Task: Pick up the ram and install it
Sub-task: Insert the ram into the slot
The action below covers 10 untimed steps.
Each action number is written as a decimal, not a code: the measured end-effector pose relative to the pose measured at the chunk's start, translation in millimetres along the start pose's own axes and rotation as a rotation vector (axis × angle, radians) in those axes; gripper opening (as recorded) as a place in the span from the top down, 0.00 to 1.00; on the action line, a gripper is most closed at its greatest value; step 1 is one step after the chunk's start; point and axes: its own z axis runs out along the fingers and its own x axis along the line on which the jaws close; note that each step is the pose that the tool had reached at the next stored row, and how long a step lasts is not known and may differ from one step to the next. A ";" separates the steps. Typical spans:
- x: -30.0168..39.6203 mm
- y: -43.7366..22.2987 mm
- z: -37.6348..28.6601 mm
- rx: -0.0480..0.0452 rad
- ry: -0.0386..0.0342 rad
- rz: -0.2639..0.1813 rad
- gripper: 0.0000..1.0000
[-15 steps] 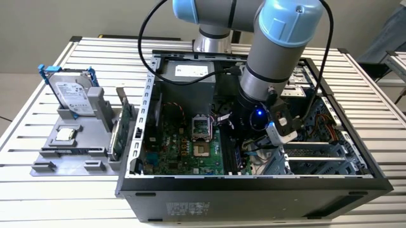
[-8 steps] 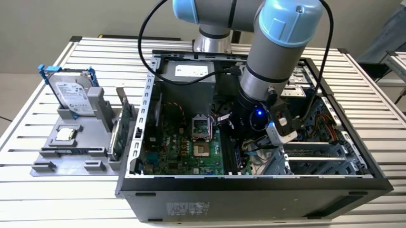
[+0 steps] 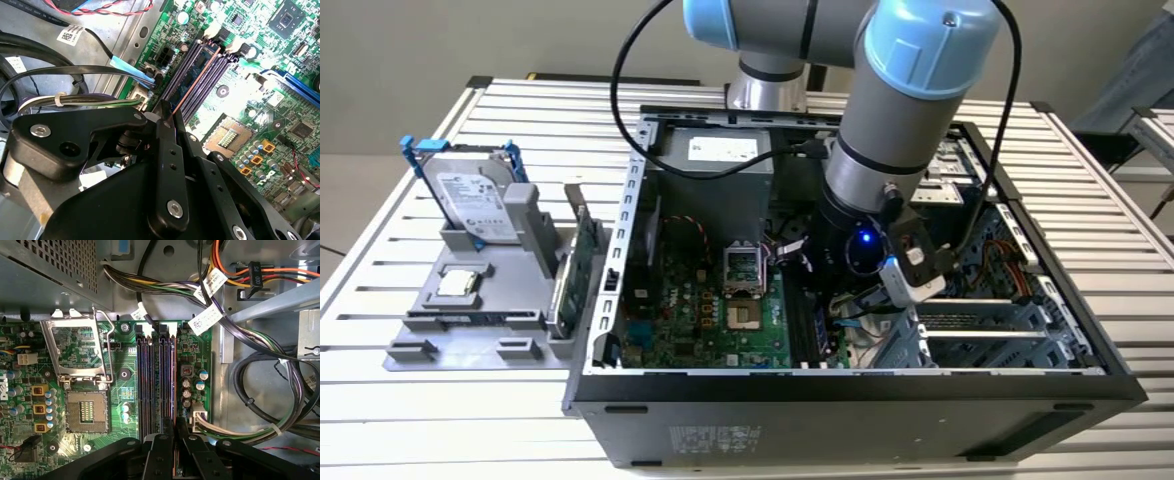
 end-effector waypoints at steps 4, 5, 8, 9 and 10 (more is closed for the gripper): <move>-1.2 0.1 0.1 -0.0004 -0.0001 -0.001 1.00; -1.2 0.1 0.1 -0.0002 -0.0001 -0.001 1.00; -1.2 0.0 0.4 0.0002 0.0000 -0.001 1.00; -1.3 0.1 1.1 -0.0002 -0.0001 -0.001 1.00; -1.3 0.1 1.8 0.0000 -0.0001 -0.001 1.00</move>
